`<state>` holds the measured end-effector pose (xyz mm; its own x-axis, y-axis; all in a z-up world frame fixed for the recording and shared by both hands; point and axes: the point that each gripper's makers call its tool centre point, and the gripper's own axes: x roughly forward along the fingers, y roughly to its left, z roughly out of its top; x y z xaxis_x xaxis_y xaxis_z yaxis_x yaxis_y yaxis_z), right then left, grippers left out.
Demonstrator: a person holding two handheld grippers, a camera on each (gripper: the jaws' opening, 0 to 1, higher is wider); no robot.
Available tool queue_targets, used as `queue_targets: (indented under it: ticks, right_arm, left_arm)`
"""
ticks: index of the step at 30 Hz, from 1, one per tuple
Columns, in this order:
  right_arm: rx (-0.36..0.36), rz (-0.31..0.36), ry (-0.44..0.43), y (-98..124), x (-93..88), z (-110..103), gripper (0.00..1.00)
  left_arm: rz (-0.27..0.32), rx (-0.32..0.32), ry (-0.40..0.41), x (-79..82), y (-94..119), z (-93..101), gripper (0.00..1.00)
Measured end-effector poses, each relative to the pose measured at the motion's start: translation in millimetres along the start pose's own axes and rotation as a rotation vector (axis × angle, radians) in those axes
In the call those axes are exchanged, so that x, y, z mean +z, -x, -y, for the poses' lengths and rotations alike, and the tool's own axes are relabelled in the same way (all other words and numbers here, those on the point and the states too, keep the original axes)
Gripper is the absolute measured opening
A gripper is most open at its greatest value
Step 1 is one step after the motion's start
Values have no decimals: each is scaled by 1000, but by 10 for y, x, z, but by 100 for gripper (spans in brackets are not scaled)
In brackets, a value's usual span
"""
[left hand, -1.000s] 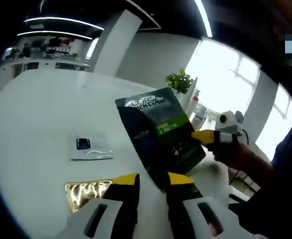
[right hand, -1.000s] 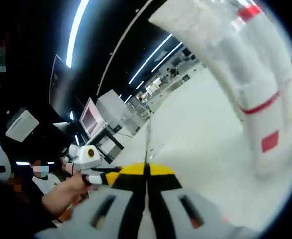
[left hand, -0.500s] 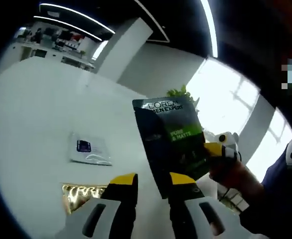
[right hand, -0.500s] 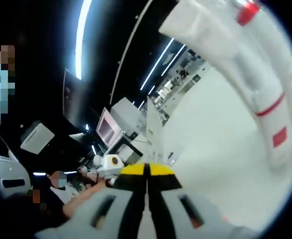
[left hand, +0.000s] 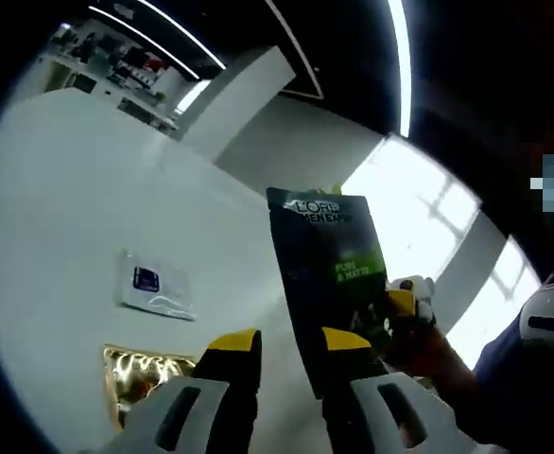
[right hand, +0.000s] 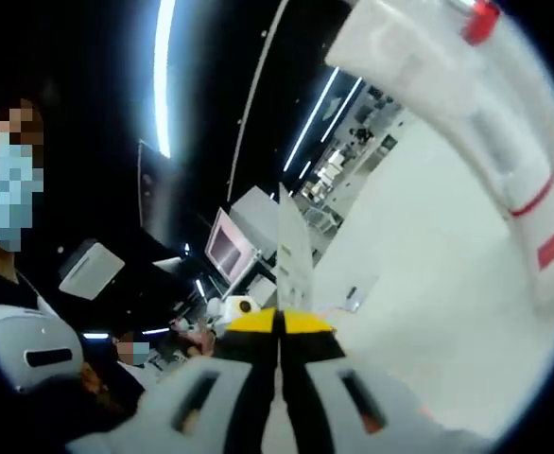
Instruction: Arrange the skincare products in the storage area until every visible bottle or jar stands upright without overlapping.
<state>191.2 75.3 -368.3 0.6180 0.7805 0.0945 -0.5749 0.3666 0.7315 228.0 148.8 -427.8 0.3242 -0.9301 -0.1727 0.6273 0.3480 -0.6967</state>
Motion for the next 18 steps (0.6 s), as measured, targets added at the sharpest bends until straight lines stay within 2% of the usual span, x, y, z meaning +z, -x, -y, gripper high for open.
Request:
queue_targets:
  ticks: [7,18]
  right_arm:
    - [28,-19,-15,-33,-69,-83,0]
    - [41,-31,-36,-39,-120,-115,0]
  left_arm:
    - [19,-40,18,31,-10,81,23]
    - [22,-46,22,25,-10,96,23]
